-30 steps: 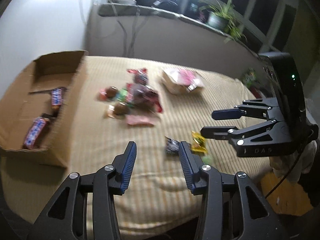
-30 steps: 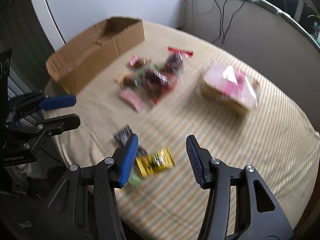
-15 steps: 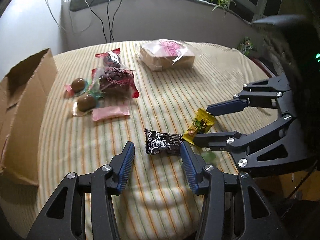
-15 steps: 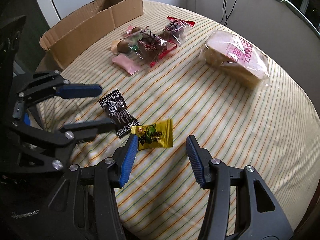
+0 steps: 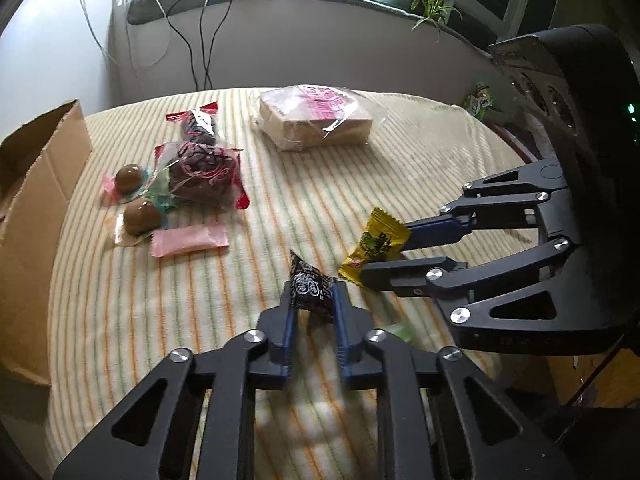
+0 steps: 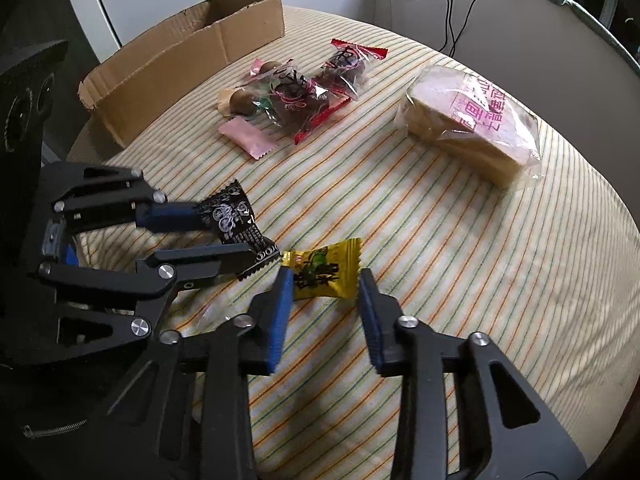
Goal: Organize snacks
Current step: 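Grasp the black candy packet with the left tool while the right tool grasps the yellow packet, then carry both candy packets into the cardboard box and open both tools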
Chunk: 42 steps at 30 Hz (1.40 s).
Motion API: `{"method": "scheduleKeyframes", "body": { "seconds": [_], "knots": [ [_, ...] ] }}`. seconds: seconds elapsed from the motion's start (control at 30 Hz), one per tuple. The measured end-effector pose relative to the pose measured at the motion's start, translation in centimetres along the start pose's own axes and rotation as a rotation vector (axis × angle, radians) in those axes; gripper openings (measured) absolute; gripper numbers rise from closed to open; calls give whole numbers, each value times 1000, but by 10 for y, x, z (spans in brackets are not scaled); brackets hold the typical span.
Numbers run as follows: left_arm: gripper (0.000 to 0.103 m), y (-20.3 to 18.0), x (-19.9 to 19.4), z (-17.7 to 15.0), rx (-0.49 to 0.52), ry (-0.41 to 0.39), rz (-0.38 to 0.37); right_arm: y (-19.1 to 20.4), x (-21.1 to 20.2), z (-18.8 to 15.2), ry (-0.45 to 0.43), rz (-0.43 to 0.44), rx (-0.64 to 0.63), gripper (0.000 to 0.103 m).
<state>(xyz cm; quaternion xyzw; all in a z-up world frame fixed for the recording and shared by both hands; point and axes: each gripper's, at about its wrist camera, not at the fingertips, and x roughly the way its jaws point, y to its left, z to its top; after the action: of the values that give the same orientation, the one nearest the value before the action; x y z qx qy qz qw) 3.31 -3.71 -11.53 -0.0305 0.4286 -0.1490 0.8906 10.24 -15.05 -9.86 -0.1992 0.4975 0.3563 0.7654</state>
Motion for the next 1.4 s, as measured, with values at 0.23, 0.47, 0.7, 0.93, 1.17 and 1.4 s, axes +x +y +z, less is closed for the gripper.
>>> {"method": "scheduleKeyframes", "body": {
  "seconds": [0.23,0.47,0.7,0.93,1.17,1.4],
  "knots": [
    [10,0,3,1,-15,-19,-9,-5,2,5,-17,-1,20,12],
    [10,8,-7,5,-30,-47,-1,-9,-8,5,-45,-16,37,11],
    [10,17,-22,11,-50,-85,15,-10,-15,11,-66,-25,41,11],
    [10,36,-44,21,-73,-138,52,-4,-21,32,-97,-25,23,11],
    [10,67,-66,24,-116,-183,102,9,-31,71,-156,-22,-16,11],
    [10,102,-86,20,-167,-215,165,29,-29,117,-193,8,-47,11]
  ]
}}
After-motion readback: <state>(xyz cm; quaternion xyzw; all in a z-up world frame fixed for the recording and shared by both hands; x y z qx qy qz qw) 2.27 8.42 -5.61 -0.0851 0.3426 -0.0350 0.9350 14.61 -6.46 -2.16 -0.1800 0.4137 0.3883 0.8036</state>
